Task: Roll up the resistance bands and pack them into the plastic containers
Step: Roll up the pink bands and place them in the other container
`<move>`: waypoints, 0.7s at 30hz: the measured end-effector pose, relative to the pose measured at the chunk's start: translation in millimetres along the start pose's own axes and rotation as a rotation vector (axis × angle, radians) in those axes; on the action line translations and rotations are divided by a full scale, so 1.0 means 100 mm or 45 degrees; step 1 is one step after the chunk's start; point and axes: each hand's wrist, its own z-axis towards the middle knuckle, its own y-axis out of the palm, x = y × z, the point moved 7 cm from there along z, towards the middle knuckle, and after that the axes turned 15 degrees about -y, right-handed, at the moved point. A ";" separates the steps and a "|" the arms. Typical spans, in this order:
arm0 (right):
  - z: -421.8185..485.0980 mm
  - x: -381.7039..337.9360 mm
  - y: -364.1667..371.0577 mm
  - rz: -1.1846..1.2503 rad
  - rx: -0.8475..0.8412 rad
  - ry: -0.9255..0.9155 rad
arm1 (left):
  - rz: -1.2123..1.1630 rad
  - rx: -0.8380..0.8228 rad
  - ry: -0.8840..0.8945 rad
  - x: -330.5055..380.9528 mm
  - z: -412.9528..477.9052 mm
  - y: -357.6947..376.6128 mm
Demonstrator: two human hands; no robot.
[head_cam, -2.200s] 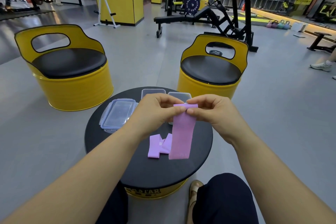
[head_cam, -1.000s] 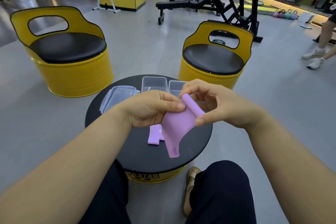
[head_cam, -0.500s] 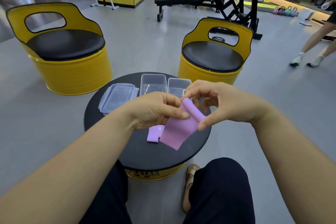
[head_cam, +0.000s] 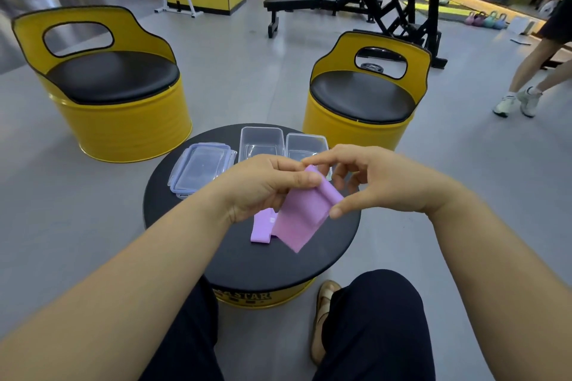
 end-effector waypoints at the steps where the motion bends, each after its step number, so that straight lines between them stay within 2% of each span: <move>1: -0.02 0.02 0.00 0.050 0.045 0.022 | -0.012 0.024 0.012 0.00 0.00 -0.02; 4: -0.09 0.10 0.00 0.303 0.328 0.052 | -0.049 0.078 0.058 0.02 0.00 -0.06; 7: -0.15 0.18 -0.01 0.420 0.693 0.045 | -0.159 0.142 0.099 0.03 0.00 -0.09; 10: -0.17 0.23 0.04 0.504 0.913 0.034 | -0.186 0.161 0.147 0.05 0.01 -0.07; 16: -0.15 0.25 0.07 0.466 1.066 0.034 | -0.249 0.205 0.181 0.05 0.00 -0.06; 21: -0.17 0.27 0.03 0.364 1.023 0.062 | -0.070 0.338 0.225 0.11 -0.09 -0.11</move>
